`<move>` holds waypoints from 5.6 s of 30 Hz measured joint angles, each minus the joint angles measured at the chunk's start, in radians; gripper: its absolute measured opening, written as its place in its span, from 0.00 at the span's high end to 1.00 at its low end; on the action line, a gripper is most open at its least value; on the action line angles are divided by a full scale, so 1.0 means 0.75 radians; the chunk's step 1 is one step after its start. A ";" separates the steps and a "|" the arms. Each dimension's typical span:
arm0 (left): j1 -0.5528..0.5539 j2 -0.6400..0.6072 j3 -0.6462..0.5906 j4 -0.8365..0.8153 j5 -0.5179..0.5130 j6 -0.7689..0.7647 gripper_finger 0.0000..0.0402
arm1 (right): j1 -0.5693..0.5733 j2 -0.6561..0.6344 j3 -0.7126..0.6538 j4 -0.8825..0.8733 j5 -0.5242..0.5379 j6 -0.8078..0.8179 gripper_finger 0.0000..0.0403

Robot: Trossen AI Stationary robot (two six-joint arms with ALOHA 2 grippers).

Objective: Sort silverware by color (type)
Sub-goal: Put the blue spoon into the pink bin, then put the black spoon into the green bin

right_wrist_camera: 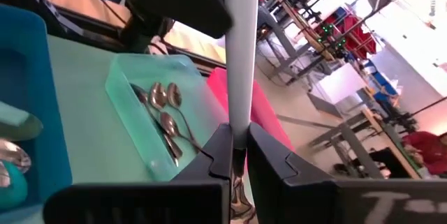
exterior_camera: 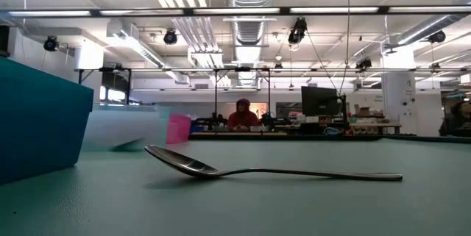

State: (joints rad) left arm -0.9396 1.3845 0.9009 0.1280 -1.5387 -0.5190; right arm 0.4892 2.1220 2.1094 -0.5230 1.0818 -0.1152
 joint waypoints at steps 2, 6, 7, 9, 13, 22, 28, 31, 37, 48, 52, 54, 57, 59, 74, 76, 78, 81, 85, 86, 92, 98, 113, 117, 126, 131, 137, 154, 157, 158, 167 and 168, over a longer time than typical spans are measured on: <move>0.003 -0.009 0.000 0.045 0.000 0.063 0.69 | -0.001 0.001 0.000 0.024 -0.017 -0.001 0.97; 0.016 -0.012 0.000 0.106 0.004 0.169 0.70 | 0.000 0.001 0.000 0.047 -0.021 -0.001 0.97; 0.018 -0.012 0.000 0.109 0.006 0.186 0.70 | 0.001 0.001 0.000 0.048 -0.021 -0.001 0.97; 0.020 -0.012 0.000 0.109 0.006 0.206 0.74 | 0.001 0.001 0.000 0.048 -0.022 -0.001 0.97; 0.020 -0.012 0.000 0.114 0.021 0.223 0.86 | -0.001 0.001 0.000 0.050 -0.048 -0.002 0.97; 0.036 -0.015 0.003 0.113 0.118 0.265 0.94 | -0.001 0.002 -0.003 0.045 -0.075 -0.011 0.97; 0.038 -0.015 0.014 0.120 0.134 0.344 0.95 | -0.001 0.002 -0.003 0.046 -0.069 -0.032 0.96; 0.041 -0.015 0.038 0.119 0.144 0.428 0.95 | -0.001 0.001 -0.002 0.048 -0.051 -0.052 0.90; 0.044 -0.028 0.055 0.105 0.144 0.507 0.95 | -0.001 -0.005 -0.001 0.048 -0.048 -0.143 0.73; 0.193 -0.133 0.046 -0.222 0.145 0.420 0.95 | -0.049 -0.020 -0.001 0.029 0.022 -0.127 0.61; 0.318 -0.167 0.046 -0.385 0.182 0.413 0.95 | -0.113 -0.026 0.000 0.026 0.024 -0.154 0.61; 0.397 -0.188 0.046 -0.497 0.244 0.382 0.95 | -0.156 -0.027 0.001 -0.028 0.022 -0.187 0.61; 0.524 -0.235 0.045 -0.704 0.317 0.264 0.95 | -0.230 -0.034 0.001 -0.145 0.024 -0.153 0.61; 0.623 -0.261 0.045 -0.824 0.362 0.232 0.93 | -0.290 -0.041 0.001 -0.220 0.018 -0.083 0.61; 1.569 -0.349 0.042 -1.285 0.884 0.675 0.94 | -0.752 -0.048 0.001 -0.536 -0.671 0.006 0.67; 1.686 -0.345 0.042 -1.271 0.978 0.768 0.94 | -0.787 -0.048 0.001 -0.557 -0.724 -0.012 0.69; 1.797 -0.335 0.042 -1.249 1.065 0.840 0.94 | -0.815 -0.048 0.001 -0.588 -0.758 -0.032 0.70; 1.940 -0.314 0.042 -1.196 1.156 0.931 0.94 | -0.848 -0.048 0.001 -0.645 -0.789 -0.041 0.71; 2.095 -0.257 0.042 -1.150 1.297 0.973 0.94 | -0.868 -0.048 0.001 -0.717 -0.810 -0.045 0.72; 2.126 -0.239 0.042 -1.142 1.314 0.987 0.94 | -0.869 -0.048 0.001 -0.732 -0.816 -0.045 0.72; 2.227 -0.104 0.042 -1.112 1.321 0.996 0.94 | -0.869 -0.048 0.001 -0.873 -0.818 -0.069 0.72; 2.228 -0.013 0.042 -1.104 1.462 1.010 0.91 | -0.869 -0.058 0.000 -1.106 -0.863 -0.035 0.74; 2.232 -0.120 0.042 -0.874 1.991 1.048 0.90 | -0.864 -0.144 -0.109 -0.861 -1.434 -0.022 0.77; 2.232 -0.118 0.040 -0.871 1.950 1.043 0.90 | -0.855 -0.145 -0.170 -0.786 -1.489 -0.021 0.78; 2.278 -0.115 0.031 -0.990 1.856 1.103 0.85 | -0.853 -0.146 -0.305 -0.792 -1.488 -0.005 0.76; 2.309 -0.098 0.028 -1.003 1.853 1.103 0.75 | -0.853 -0.147 -0.361 -0.792 -1.489 -0.009 0.75; 2.370 -0.060 0.028 -1.115 1.544 1.138 0.65 | -0.851 -0.148 -0.430 -0.760 -1.578 0.022 0.76; 2.385 -0.067 0.027 -1.101 1.970 0.781 0.61 | -0.729 -0.149 -0.483 -0.770 -2.032 0.106 0.73; 2.342 -0.067 0.027 -1.011 2.316 0.782 0.61 | -0.656 -0.149 -0.484 -0.771 -2.038 0.098 0.73; 2.320 -0.069 0.027 -0.988 2.405 0.782 0.61 | -0.632 -0.149 -0.484 -0.770 -2.039 0.093 0.73; 1.975 -0.090 0.027 -1.041 2.557 0.757 0.61 | -0.408 -0.149 -0.484 -0.658 -1.980 0.192 0.77; 1.920 -0.090 0.027 -1.053 2.556 0.746 0.61 | -0.386 -0.149 -0.484 -0.626 -1.944 0.230 0.77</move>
State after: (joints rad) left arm 0.5007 1.3167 0.9215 -0.6614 0.3781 0.0407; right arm 0.1994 2.0106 1.7466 -0.9926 -0.3759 0.0574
